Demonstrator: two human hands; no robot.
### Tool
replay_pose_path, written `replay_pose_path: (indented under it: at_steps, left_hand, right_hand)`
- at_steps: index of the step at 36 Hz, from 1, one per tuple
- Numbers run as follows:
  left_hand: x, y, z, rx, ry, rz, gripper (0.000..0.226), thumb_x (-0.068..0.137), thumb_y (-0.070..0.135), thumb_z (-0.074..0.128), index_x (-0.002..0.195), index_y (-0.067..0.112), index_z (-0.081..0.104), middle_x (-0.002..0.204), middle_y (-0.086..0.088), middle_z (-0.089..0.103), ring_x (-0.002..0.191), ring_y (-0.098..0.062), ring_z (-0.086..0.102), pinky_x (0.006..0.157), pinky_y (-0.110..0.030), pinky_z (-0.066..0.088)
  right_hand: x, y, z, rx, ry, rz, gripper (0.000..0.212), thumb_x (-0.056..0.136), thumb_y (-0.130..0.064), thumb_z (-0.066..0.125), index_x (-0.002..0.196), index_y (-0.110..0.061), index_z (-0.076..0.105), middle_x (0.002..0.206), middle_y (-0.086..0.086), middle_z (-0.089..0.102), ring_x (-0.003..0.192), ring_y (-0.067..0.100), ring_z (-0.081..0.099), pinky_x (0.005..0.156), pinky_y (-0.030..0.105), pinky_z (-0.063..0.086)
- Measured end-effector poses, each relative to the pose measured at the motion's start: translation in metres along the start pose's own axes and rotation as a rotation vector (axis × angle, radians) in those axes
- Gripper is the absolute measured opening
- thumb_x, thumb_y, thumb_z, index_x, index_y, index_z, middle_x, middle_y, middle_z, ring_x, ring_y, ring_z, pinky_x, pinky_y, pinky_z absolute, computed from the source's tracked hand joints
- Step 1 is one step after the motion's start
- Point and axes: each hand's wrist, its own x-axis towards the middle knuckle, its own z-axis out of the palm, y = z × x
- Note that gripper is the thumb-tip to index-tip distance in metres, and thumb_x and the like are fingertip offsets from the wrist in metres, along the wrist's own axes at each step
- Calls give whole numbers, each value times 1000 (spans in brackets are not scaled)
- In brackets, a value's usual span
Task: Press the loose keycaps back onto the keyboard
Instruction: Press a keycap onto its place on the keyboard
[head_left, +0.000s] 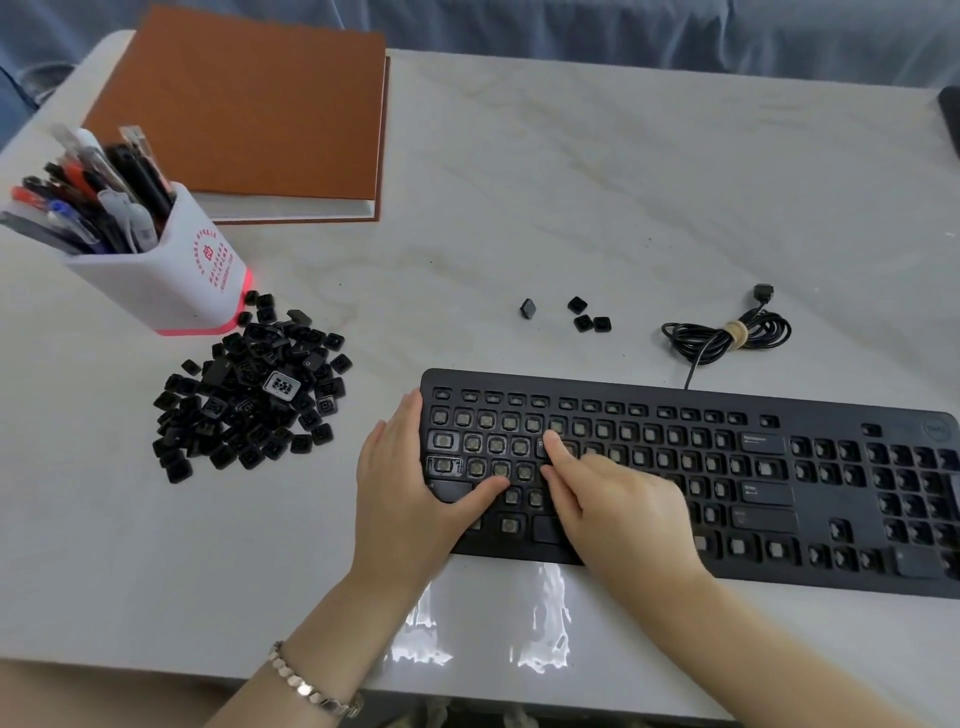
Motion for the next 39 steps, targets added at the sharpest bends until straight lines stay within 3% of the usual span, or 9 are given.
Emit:
replay_pose_path:
  at_steps: [2,4,8,12,20,23,28,33,39]
  left_hand:
    - [1,2,-1,-10,10,14,81,61,62,61,130,32,32,103,31,42,103,23,33,100,-15,24]
    - [1,3,-1,-18,-4,3,80,61,62,61,130,33,31,104,30,43,103,24,33,103,-28,30]
    - [0,0,-1,8,-47,-61,94,61,65,61,138,16,39,119,4,56,113,-7,43,105,-49,36]
    - [-2,0,-2,17,-54,-87,98,60,62,69,140,14,37,122,3,54,114,-9,41,109,-38,30]
    - [-2,0,-2,18,-72,-90,94,62,61,70,139,19,37,121,7,55,116,-10,44,107,-43,32]
    - [1,2,-5,3,-59,-26,71,63,61,66,124,38,38,108,26,51,105,10,42,97,-28,34]
    - [0,-1,-2,-5,-70,-52,84,65,51,76,136,27,38,119,12,54,114,-5,42,108,-40,31]
    - [0,4,-3,-4,-56,-24,83,60,61,68,131,35,33,103,34,42,97,5,33,95,-19,25]
    - [-2,3,-2,-12,-67,-51,81,58,65,61,128,40,29,98,49,37,95,9,29,93,-22,25]
  right_hand:
    - [-1,2,-1,-67,-31,-29,36,82,-28,44,93,-14,75,40,-5,44,26,17,39,34,14,20]
    - [-2,3,-3,-122,-56,-56,38,82,-28,42,96,-14,75,36,-5,40,23,17,35,36,13,18]
    - [-2,4,-5,-174,-119,-91,36,80,-26,46,100,-12,74,34,-4,37,21,17,34,38,13,18]
    - [0,1,-2,-207,-205,-107,51,51,-20,88,97,-6,73,33,-3,38,20,15,33,41,14,15]
    - [6,5,-5,-118,-220,-108,52,55,-31,87,104,-18,72,37,-2,48,26,17,44,41,13,13]
    - [14,15,-26,181,-377,126,35,91,-41,51,126,-43,53,66,-11,64,62,5,58,58,25,43]
    - [13,37,-39,816,-203,567,33,90,-6,48,95,-31,69,56,-10,46,43,3,36,45,11,31]
    - [10,46,-53,1282,-199,806,52,83,19,27,96,-15,65,82,-3,51,71,8,45,69,18,46]
    - [3,46,-61,1499,-132,882,25,87,11,49,93,-8,64,89,7,64,75,9,67,73,14,54]
